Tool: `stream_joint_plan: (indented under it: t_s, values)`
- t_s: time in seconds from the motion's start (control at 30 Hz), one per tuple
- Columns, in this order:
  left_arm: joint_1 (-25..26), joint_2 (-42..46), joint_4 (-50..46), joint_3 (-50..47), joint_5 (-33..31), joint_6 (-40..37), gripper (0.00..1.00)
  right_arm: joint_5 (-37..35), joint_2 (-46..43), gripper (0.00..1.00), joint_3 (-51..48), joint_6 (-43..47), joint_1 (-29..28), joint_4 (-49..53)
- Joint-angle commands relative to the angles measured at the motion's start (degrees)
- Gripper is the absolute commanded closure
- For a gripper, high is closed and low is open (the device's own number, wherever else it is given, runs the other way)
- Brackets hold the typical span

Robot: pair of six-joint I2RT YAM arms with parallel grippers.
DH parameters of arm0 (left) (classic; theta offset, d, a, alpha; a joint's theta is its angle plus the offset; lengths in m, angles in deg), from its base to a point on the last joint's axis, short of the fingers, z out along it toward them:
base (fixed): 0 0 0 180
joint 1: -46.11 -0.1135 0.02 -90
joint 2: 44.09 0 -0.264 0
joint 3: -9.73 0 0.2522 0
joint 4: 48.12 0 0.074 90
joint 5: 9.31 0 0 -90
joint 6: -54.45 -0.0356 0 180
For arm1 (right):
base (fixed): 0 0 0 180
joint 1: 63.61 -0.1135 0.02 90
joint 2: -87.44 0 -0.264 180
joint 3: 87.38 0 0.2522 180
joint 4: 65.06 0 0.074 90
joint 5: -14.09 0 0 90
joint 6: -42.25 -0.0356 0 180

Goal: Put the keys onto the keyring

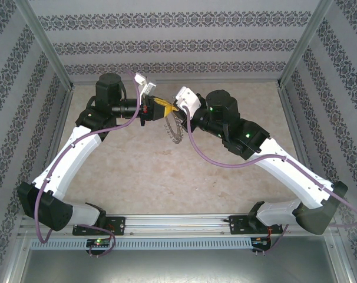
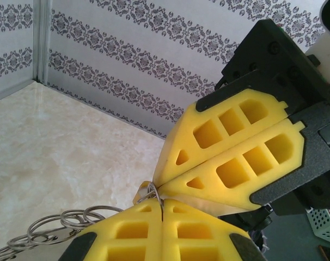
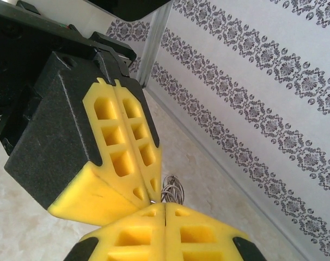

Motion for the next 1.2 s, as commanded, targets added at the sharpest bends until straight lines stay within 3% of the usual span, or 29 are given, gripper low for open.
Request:
stream_joint_plan:
  t_s: [0.0,0.23,0.8,1.17]
  values:
    - [0.38,0.82,2.05,0.1,4.06,-1.38,1.0,-5.34,0.27,1.0,1.57,0.77,0.17,-1.81]
    - [0.3,0.74,1.78,0.31,3.99,-1.58,1.0,-5.65,-0.51,1.0,0.78,0.39,0.2,-3.15]
    - [0.38,0.37,1.51,0.42,3.91,-1.78,1.0,1.38,-0.87,1.0,0.07,-2.75,0.66,-6.01]
    - [0.32,1.07,0.95,-0.03,3.47,-2.04,1.0,-1.47,-0.87,1.0,0.12,-2.13,0.58,-6.17]
